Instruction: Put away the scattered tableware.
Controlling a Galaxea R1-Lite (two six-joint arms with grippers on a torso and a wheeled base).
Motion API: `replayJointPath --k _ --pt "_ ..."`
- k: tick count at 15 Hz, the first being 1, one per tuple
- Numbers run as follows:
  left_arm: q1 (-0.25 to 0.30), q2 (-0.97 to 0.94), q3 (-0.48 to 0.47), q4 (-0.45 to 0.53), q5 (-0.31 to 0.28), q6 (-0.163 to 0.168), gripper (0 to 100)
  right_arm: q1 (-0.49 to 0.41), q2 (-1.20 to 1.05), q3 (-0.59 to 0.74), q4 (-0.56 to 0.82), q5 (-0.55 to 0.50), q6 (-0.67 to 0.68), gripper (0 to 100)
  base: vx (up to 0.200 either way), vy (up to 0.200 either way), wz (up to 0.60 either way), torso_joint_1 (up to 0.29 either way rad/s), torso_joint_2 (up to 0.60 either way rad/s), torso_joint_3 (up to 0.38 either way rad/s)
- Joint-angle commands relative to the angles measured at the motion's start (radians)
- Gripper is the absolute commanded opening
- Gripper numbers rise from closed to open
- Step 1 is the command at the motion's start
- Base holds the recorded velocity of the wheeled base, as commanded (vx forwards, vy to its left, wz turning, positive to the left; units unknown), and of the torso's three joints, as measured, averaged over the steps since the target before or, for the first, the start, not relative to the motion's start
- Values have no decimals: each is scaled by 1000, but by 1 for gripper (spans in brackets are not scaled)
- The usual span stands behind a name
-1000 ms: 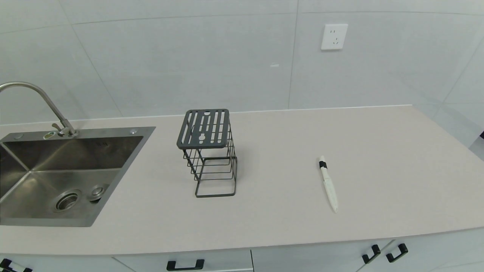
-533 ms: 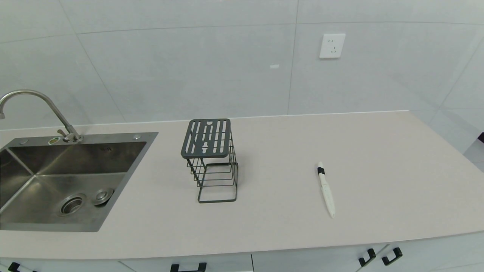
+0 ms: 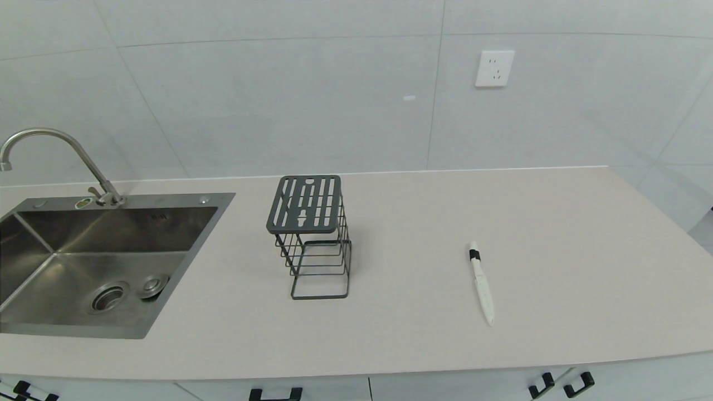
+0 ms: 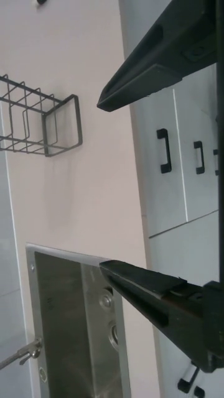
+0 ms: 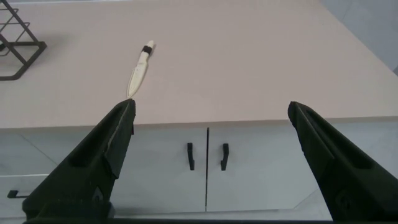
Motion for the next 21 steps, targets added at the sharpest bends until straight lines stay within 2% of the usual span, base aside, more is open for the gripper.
replayJointPath --k 1,7,10,21 --pt "0 1 0 -1 -1 0 100 0 1 0 0 1 0 100 0 0 0 0 0 0" --pt "0 1 0 -1 -1 -3 100 0 1 0 0 1 0 100 0 0 0 0 0 0" --pt "0 1 0 -1 -7 -5 100 0 1 0 0 0 2 100 200 0 0 5 4 4" --pt "2 1 0 -1 -5 -3 100 0 1 0 0 0 0 100 0 0 0 5 2 -2"
